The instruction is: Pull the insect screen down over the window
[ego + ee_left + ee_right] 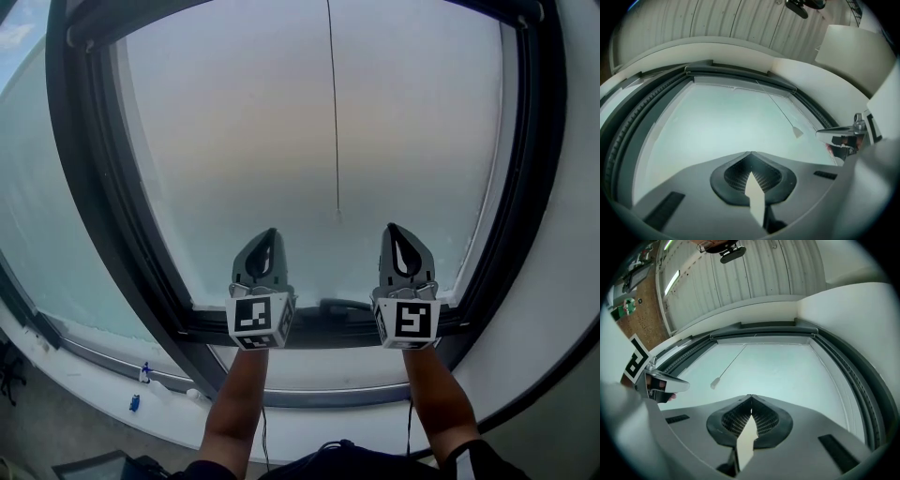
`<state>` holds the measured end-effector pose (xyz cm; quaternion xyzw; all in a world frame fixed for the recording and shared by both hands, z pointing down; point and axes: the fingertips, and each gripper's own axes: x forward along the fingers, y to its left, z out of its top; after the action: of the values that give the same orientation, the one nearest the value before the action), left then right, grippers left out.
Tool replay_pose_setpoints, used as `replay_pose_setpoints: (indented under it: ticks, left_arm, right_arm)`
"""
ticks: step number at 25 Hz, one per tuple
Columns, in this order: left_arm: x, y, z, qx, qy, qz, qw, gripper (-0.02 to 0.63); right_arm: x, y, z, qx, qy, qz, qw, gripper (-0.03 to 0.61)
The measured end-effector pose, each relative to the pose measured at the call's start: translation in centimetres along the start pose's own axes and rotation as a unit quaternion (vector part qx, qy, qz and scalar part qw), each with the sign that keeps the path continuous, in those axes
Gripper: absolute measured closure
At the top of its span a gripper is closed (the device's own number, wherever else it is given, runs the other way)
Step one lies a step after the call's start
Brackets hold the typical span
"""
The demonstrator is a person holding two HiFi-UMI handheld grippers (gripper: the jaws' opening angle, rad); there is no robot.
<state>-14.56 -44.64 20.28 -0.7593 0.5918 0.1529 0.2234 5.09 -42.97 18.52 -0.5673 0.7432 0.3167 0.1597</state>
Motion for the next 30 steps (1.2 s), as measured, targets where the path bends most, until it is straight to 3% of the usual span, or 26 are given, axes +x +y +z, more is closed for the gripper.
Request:
replay_pose_setpoints:
  ticks: [8,16,20,24,30]
  left_arm:
    - [3.4,0.9,5.7,-0.012,-0.052,-0.010,0.9985,0.612]
    - [6.9,0.0,11.9,0.074,-0.104,-0.032,0.9913,0.612]
    - [8.6,0.0,13.8,0.125,-0.107,-0.030,0.9860,0.612]
    - [10.0,1.4,17.0,0.190,-0.118,0.009,0.9747,0.612]
    - [12.0,3.5,21.1,0.251,-0.127,0.034,0.9591,0.611]
  right_arm:
    - [5.0,-2.7,4.5,-0.026,-0.026,-0.026,0.999,0.574]
    - [7.7,-3.9,8.7,-0.069,-0.064,-0.038,0.995,0.574]
    - [9.6,-3.7,11.6,-0.174,-0.082,-0.034,0.981,0.574]
    - [12.6,-3.7,12.5,-0.285,-0.065,-0.017,0.956,0.574]
    - [15.9,-4.7,15.8,-0.343,-0.052,-0.006,0.938,0.574]
